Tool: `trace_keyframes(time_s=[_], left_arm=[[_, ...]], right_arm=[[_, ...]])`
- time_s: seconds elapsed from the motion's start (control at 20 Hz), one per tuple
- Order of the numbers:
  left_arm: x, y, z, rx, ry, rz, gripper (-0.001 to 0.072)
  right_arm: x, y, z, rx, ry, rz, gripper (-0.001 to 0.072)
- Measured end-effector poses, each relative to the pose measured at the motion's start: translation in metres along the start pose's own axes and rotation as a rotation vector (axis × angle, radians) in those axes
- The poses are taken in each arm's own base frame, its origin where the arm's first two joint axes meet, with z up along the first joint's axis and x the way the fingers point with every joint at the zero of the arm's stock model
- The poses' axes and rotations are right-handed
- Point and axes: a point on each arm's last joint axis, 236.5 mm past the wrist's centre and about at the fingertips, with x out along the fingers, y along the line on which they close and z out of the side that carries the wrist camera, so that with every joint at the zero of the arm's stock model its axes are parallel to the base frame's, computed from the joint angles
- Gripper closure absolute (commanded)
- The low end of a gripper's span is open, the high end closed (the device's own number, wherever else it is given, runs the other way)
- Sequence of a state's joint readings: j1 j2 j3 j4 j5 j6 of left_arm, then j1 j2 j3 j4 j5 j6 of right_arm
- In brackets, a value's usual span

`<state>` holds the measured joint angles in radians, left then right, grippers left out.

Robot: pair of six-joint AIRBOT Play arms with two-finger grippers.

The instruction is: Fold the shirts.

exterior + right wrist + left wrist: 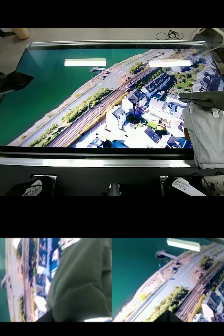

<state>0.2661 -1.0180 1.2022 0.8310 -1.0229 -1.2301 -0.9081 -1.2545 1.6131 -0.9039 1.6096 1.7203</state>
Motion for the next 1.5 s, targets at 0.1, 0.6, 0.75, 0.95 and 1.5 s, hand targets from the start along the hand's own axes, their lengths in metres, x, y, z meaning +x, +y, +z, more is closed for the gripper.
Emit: trace_keyframes(time_s=[0.1, 0.6, 0.75, 0.95, 1.5], left_arm=[[0.000, 0.000, 0.000, 0.000, -0.001, 0.001, 0.0681], [0.000, 0.000, 0.001, 0.003, -0.002, 0.001, 0.0681], [0.001, -0.003, -0.001, 0.008, 0.002, -0.006, 0.0682], [0.005, -0.015, 0.001, 0.049, 0.009, -0.013, 0.0685], [0.083, 0.030, -0.101, 0.278, 0.586, 0.445, -0.0006]], right_arm=[[-0.019, -0.033, 0.002, 0.052, -0.026, -0.086, 0.0687], [-0.033, -0.198, -0.092, 0.301, 0.202, -0.635, 0.0115], [-0.020, -0.227, -0.126, 0.321, 0.286, -0.694, 0.0026], [-0.032, -0.218, -0.076, 0.199, 0.101, -0.698, 0.0068], [0.145, 0.076, -0.090, -0.662, 0.196, -0.341, 0.0041]])
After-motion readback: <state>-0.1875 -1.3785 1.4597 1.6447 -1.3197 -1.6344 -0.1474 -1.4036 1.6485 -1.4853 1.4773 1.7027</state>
